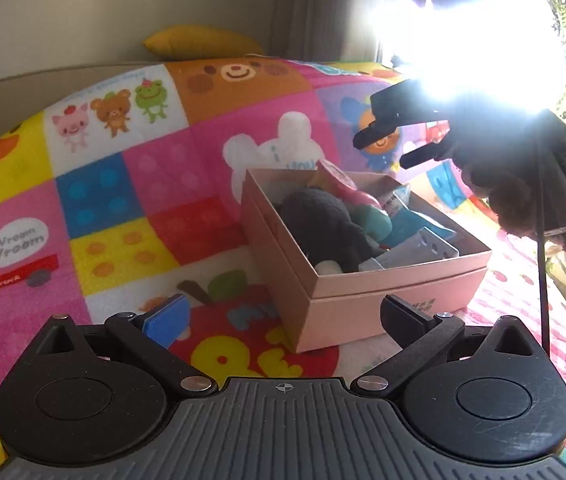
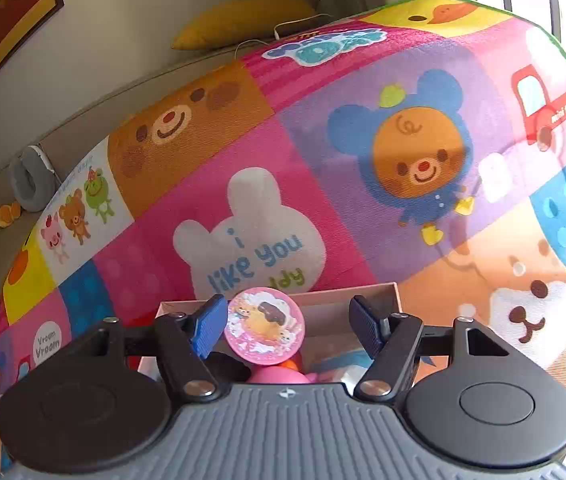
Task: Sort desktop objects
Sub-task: 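Lower the toy into the pink box with the right tool while the left tool drops the bottle in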
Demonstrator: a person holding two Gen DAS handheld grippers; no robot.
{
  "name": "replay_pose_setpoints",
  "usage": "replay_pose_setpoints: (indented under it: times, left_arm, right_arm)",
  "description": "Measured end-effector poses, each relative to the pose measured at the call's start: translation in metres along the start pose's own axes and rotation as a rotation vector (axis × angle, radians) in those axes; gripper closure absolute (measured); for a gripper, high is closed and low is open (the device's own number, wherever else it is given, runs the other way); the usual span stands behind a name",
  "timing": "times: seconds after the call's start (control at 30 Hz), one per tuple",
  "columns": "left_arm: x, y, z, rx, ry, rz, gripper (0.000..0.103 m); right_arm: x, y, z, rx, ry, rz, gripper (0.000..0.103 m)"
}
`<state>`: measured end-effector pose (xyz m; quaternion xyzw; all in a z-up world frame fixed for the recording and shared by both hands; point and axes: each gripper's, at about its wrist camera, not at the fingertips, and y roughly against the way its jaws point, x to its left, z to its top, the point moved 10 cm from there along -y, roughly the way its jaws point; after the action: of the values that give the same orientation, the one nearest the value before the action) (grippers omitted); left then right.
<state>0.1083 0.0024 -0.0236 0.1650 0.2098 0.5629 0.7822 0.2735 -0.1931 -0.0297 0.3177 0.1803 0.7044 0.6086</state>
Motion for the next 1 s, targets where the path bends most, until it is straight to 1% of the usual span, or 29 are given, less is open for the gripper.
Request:
replay_pose_setpoints:
  times: [0.07,0.2,0.23,0.27,0.33,0.37,0.5,0.57,0.6,0.67,0.7,0.73,0.8,0.83,0.9,0.93,1.0]
  left_arm:
    - [-0.007,-0.005,-0.005,0.026,0.004,-0.02,0.0]
    - [-0.02,-0.015,-0.016,0.1,0.009,-0.053,0.0]
    - [-0.023,-0.016,-0.017,0.108,0.008,-0.058,0.0]
    - [-0.025,-0.015,-0.017,0.108,0.006,-0.06,0.0]
    - [-0.028,-0.013,-0.017,0.103,0.004,-0.059,0.0]
    - [-0.028,-0.012,-0.017,0.102,0.005,-0.059,0.0]
    - [-0.019,-0.012,-0.017,0.111,0.024,-0.032,0.0]
    - [-0.011,-0.012,-0.019,0.119,0.042,-0.016,0.0]
    - [-0.007,-0.011,-0.02,0.122,0.055,-0.012,0.0]
    - [-0.001,-0.011,-0.022,0.125,0.073,-0.01,0.0]
    - [0.001,-0.011,-0.023,0.127,0.081,-0.008,0.0]
    - [0.001,-0.011,-0.024,0.13,0.086,-0.008,0.0]
    - [-0.001,-0.01,-0.025,0.132,0.088,-0.016,0.0]
    - [-0.003,-0.009,-0.026,0.131,0.083,-0.023,0.0]
    - [-0.009,-0.006,-0.028,0.128,0.067,-0.031,0.0]
    - [-0.012,-0.006,-0.029,0.129,0.056,-0.03,0.0]
    - [-0.017,-0.007,-0.032,0.137,0.033,-0.012,0.0]
  right_arm:
    - [-0.004,0.009,-0.004,-0.024,0.039,-0.028,0.03]
    - [-0.004,0.017,-0.009,-0.064,0.115,-0.077,0.03]
    - [-0.001,0.016,-0.01,-0.063,0.129,-0.076,0.035]
    - [0.004,0.013,-0.011,-0.051,0.14,-0.062,0.047]
    - [0.013,0.004,-0.012,-0.017,0.125,-0.026,0.059]
    - [0.018,-0.001,-0.012,-0.007,0.103,-0.013,0.062]
    - [0.036,-0.034,-0.01,0.034,0.03,0.012,0.062]
    - [0.043,-0.051,-0.015,0.093,-0.019,0.036,0.066]
    - [0.048,-0.056,-0.019,0.131,-0.046,0.068,0.067]
    - [0.062,-0.057,-0.03,0.209,-0.082,0.174,0.068]
    - [0.067,-0.056,-0.036,0.241,-0.09,0.205,0.07]
    - [0.067,-0.054,-0.039,0.238,-0.085,0.19,0.072]
    - [0.062,-0.044,-0.039,0.193,-0.061,0.151,0.072]
    - [0.057,-0.034,-0.038,0.16,-0.054,0.133,0.072]
    - [0.048,-0.009,-0.038,0.088,-0.026,0.134,0.071]
    - [0.041,0.008,-0.04,0.05,-0.007,0.124,0.069]
    - [0.027,0.041,-0.05,-0.011,0.02,0.105,0.058]
